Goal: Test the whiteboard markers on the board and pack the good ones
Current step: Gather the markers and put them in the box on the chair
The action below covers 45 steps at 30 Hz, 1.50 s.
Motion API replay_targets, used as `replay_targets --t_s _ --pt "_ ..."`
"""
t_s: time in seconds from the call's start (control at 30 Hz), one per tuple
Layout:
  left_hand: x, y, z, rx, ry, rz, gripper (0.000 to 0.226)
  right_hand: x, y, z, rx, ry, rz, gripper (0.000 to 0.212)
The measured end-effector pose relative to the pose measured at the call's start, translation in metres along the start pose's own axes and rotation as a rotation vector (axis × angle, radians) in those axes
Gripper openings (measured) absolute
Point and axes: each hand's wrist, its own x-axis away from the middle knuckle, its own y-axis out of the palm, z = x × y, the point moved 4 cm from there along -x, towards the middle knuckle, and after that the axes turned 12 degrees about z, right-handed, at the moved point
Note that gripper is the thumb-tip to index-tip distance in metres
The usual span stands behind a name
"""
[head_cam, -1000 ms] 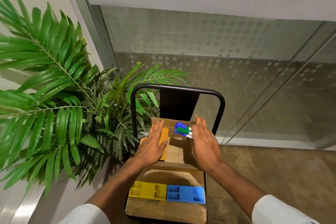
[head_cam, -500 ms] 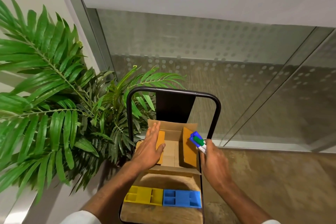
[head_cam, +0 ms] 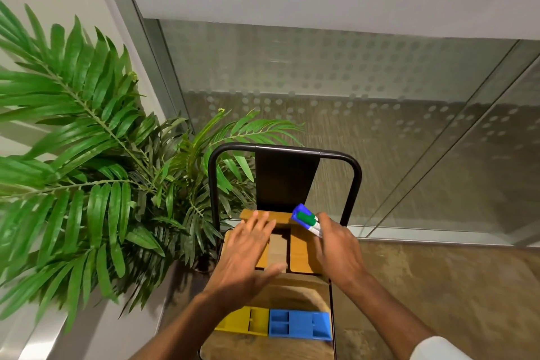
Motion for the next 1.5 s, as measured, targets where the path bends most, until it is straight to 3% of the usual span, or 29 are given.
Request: replay_targets --t_s 0.13,0.37,0.57,0.77,0.87,0.97,1.1,1.23,1.37,1.5 --pt "0.001 0.010 -0.003 -0.142 0.106 -0.079 0.099 0.002 -0.005 -0.011 -0.009 -0.013 0.111 0.038" --pt "-0.021 0.025 -0.008 -0.297 0.161 0.054 0.077 0.002 0.013 -0.027 0.025 -0.051 0.036 0.044" --pt "-0.029 0.053 -0.020 -0.368 0.051 -0.063 0.063 0.005 0.028 -0.031 0.116 -0.081 -0.030 0.045" --pt "-0.015 0.098 -0.050 -0.407 -0.040 -0.183 0.075 0.009 0.042 -0.022 0.175 -0.080 -0.096 0.048" --pt "-0.015 0.091 -0.046 -0.250 -0.060 -0.058 0.066 0.013 0.042 -0.020 0.151 -0.072 -0.124 0.055" --pt "-0.012 0.069 -0.027 0.114 -0.166 0.116 0.055 0.016 0.033 -0.023 0.121 -0.074 -0.135 0.064" --pt "0.005 0.042 0.017 0.791 -0.589 0.334 0.051 0.018 0.018 -0.032 0.105 -0.086 -0.104 0.067" --pt "0.016 0.030 0.061 1.186 -0.911 0.454 0.064 0.015 0.007 -0.046 0.077 -0.131 -0.043 0.049" --pt "0.015 0.013 0.095 1.213 -0.943 0.462 0.059 0.027 -0.018 -0.068 0.058 -0.298 0.002 0.045" --pt "0.025 -0.012 0.109 1.259 -0.964 0.625 0.044 0.045 -0.046 -0.089 -0.042 -0.424 0.044 0.033"
